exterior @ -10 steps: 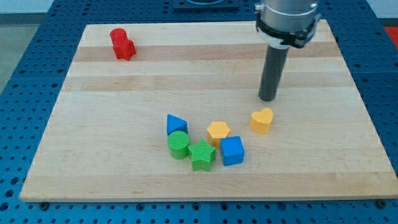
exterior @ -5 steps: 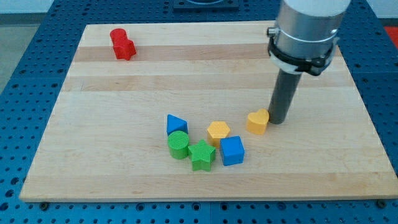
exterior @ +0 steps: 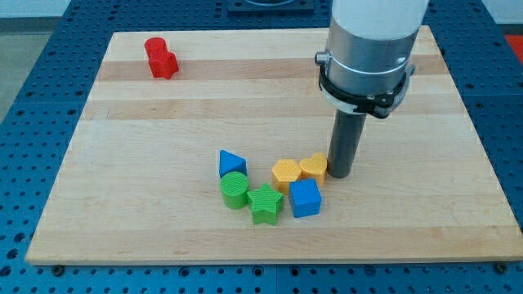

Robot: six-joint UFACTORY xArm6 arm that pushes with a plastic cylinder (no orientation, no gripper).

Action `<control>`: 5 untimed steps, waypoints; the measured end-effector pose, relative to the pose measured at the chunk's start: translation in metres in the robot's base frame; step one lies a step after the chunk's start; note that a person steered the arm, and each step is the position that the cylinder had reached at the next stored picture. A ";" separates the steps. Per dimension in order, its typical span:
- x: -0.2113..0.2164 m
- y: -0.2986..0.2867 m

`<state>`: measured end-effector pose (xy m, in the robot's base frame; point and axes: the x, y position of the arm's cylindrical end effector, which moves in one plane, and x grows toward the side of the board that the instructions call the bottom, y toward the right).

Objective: Move the yellow heart into the yellow hexagon

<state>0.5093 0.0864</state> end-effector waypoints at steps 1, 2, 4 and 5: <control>0.004 -0.009; 0.004 -0.010; -0.028 -0.010; -0.049 -0.015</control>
